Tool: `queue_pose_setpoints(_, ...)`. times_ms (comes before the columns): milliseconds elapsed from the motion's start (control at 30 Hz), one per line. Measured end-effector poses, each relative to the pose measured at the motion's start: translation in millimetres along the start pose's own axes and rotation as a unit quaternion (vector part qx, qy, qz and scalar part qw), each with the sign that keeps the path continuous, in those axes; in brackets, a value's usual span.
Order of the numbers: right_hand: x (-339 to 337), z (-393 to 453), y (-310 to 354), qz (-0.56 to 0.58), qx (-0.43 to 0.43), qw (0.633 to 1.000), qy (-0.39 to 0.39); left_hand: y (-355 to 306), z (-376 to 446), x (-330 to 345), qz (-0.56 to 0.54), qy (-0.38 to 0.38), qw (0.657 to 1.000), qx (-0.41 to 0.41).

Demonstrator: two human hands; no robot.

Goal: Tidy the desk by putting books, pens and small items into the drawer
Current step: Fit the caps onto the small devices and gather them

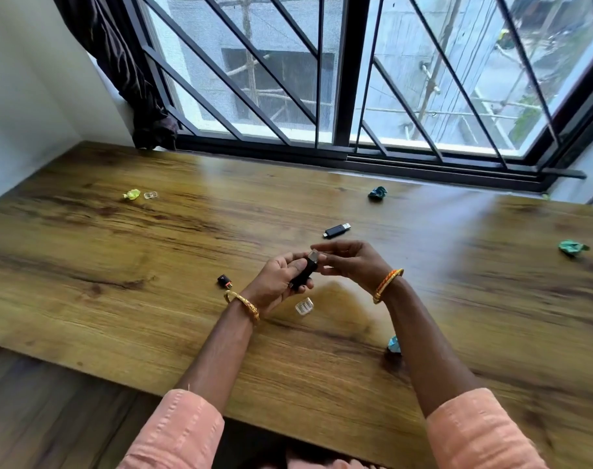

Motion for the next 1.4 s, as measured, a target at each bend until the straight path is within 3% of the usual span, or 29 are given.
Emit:
queue_pose_setpoints(233,5,4,7,-0.063,0.015,0.995,0.07,6,-3,1,-0.03,0.011,0.999,-0.014)
queue_pose_setpoints(433,2,3,-5,-0.011,0.053,0.998,0.033,7,-12,8,-0.116,0.085,0.987,-0.073)
queue_pose_setpoints(633,7,1,-5,-0.005,0.056,0.997,0.053,9,-20,8,-0.106,0.128,0.983,-0.076)
queue_pose_setpoints(933,10,3,-11,-0.022,0.076,0.995,0.057,11,-22,-1,-0.095,0.088,0.99,-0.055)
queue_pose_setpoints(1200,15,3,-22,-0.083,0.099,0.991,0.021,16,-16,-9,0.015,-0.03,0.999,-0.021)
queue_pose_setpoints(1400,12,-6,-21,-0.065,0.087,0.994,0.004,14,-14,-8,0.056,-0.065,0.996,-0.016)
Point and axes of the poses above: each hand's wrist, its own z-axis towards the middle knuckle, its own x-axis out of the palm, y = z × x, the point moved 8 cm from there along z, towards the middle knuckle, and after that the axes turned 12 degrees about -x, right-handed, at the moved point
